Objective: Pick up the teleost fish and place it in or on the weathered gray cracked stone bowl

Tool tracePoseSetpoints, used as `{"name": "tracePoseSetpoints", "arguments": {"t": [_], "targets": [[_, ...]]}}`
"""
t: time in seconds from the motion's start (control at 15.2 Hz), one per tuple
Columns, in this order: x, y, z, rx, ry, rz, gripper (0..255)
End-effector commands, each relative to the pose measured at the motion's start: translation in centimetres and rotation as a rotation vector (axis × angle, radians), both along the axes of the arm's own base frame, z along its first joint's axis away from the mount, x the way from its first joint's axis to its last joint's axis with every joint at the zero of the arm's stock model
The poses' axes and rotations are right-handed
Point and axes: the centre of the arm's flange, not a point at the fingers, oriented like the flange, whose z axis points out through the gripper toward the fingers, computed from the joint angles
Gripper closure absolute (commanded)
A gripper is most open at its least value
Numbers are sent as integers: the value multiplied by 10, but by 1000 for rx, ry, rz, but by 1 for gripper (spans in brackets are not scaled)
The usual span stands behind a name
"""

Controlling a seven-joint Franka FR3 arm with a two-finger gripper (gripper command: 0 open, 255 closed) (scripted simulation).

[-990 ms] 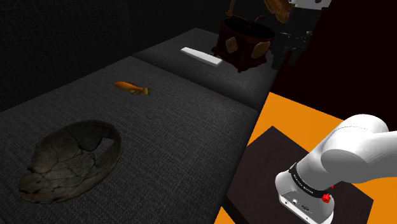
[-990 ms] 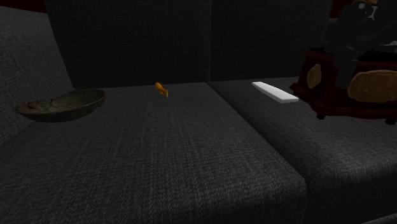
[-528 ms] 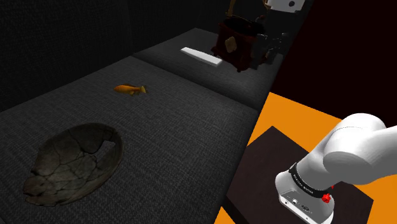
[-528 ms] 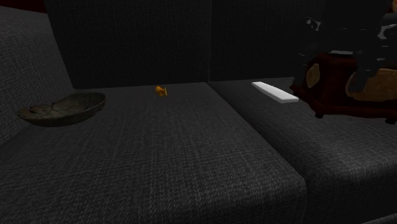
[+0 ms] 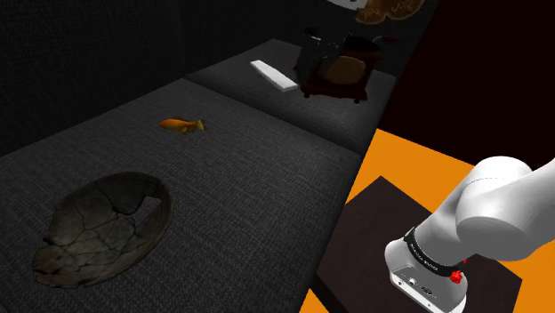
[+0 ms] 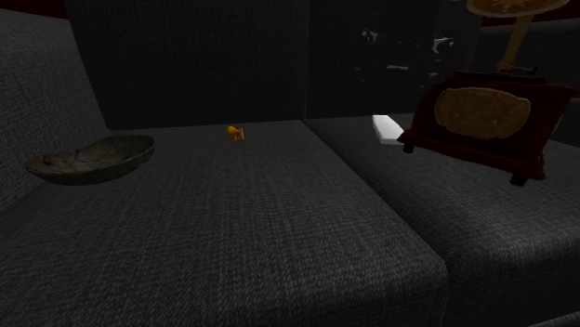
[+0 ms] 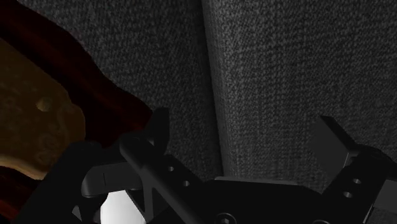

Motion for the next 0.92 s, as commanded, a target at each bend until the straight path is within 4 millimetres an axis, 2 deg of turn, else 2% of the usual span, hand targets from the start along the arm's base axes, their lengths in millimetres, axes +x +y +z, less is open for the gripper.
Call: {"name": "tracePoseSetpoints", "arguments": {"t": [0.0, 0.46, 0.86], "targets": [[9, 8, -33, -11, 142, 44, 0], [58, 79, -46, 15, 102, 199, 0], [91, 145, -53, 36, 66, 332, 0]]}}
